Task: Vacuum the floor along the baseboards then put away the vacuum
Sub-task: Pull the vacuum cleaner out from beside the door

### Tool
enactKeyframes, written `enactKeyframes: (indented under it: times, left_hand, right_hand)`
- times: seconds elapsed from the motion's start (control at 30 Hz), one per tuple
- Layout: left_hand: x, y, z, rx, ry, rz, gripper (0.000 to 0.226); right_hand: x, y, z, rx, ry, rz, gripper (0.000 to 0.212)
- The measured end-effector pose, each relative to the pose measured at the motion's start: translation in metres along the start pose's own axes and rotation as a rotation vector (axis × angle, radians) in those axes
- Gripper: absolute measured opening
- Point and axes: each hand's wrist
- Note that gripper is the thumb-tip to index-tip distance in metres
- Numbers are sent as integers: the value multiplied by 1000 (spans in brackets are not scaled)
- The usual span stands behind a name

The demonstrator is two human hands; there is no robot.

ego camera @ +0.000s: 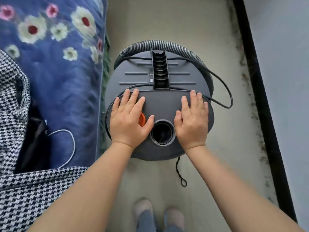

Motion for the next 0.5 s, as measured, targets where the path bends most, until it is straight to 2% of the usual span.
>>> enactKeyframes:
  times: [0.27,0.5]
  left_hand:
    - [72,-23,-23,-31,14,-2,55]
    - [88,-26,-30,-157,125,-36,41]
  right_hand:
    - [64,-48,5,50,-38,-23,34]
    - [91,-68,8,67,-17,-32,35]
Point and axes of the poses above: each hand's wrist, its own x-axis towards the middle knuckle, its own y-axis out of the back of the hand, z = x × y, and after that the axes turned 4 degrees about -x, right-handed
